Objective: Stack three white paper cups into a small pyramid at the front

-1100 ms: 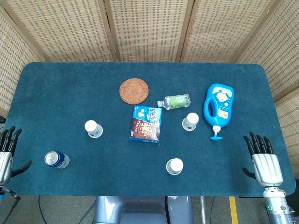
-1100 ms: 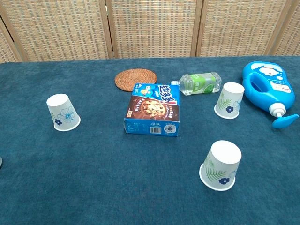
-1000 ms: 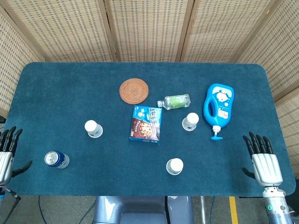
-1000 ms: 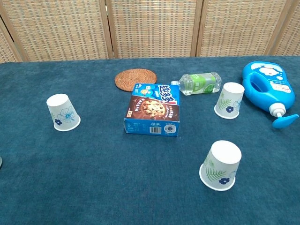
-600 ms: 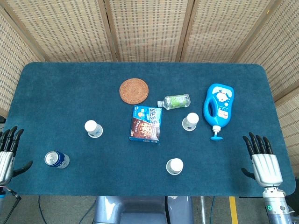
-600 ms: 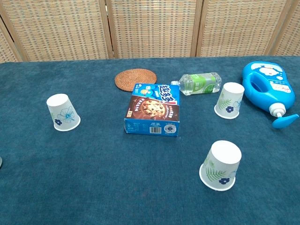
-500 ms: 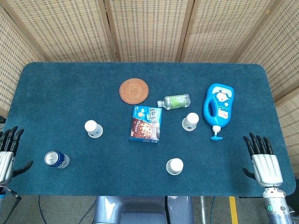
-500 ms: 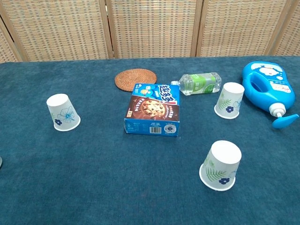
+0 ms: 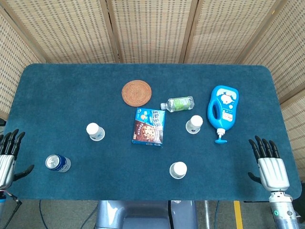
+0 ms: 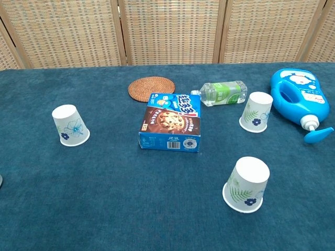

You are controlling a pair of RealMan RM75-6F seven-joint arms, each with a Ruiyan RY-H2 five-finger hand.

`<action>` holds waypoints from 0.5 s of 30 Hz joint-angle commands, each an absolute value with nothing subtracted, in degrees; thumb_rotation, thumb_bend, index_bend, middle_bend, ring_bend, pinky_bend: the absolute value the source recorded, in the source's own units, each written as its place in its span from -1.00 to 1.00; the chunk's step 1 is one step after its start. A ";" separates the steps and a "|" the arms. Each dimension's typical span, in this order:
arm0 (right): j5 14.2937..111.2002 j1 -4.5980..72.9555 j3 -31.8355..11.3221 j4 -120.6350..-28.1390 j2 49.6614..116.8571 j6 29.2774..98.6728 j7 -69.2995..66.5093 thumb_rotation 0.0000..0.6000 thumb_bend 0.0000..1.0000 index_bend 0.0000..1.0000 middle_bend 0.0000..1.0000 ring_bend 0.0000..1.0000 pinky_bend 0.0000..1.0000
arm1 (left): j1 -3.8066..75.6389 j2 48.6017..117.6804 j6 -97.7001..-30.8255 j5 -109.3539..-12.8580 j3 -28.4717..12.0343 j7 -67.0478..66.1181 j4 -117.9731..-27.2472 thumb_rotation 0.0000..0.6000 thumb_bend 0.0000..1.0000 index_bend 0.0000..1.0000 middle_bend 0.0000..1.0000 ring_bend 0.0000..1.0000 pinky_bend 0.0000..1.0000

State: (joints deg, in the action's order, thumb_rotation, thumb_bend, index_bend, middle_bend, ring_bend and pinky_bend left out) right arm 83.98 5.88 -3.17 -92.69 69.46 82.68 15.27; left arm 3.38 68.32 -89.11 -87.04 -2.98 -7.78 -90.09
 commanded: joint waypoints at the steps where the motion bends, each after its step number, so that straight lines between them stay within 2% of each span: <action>1: 84.00 5.92 -3.19 -92.72 69.40 82.64 15.18 1.00 -0.74 -0.93 -1.00 -1.00 -0.86 | 3.54 68.21 -88.80 -86.69 -3.17 -7.39 -90.18 1.00 -0.60 -1.00 -1.00 -1.00 -0.99; 6: 83.51 5.93 -3.34 -92.65 69.33 82.42 14.98 1.00 -0.74 -0.93 -1.00 -1.00 -0.86 | 5.35 67.21 -86.32 -85.04 -4.72 -6.98 -90.94 1.00 -0.60 -0.97 -1.00 -1.00 -0.99; 9: 83.38 5.92 -3.44 -92.65 69.24 82.45 14.80 1.00 -0.74 -0.93 -1.00 -1.00 -0.86 | 10.21 64.26 -79.75 -81.49 -8.23 -8.53 -93.00 1.00 -0.59 -0.88 -1.00 -1.00 -0.98; 12: 83.25 5.97 -3.48 -92.61 69.22 82.32 14.78 1.00 -0.74 -0.92 -1.00 -1.00 -0.86 | 12.44 62.73 -75.69 -79.10 -9.26 -9.13 -94.38 1.00 -0.58 -0.80 -1.00 -1.00 -0.97; 15: 83.01 6.02 -3.50 -92.44 69.24 82.10 14.85 1.00 -0.74 -0.92 -1.00 -1.00 -0.86 | 16.45 62.19 -68.71 -74.95 -10.76 -9.60 -93.84 1.00 -0.58 -0.73 -1.00 -1.00 -0.97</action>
State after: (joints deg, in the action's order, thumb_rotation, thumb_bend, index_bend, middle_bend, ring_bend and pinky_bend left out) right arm 83.00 6.02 -3.50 -92.43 69.24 82.10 14.85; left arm 12.59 63.63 -74.21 -78.89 -8.77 -8.67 -93.32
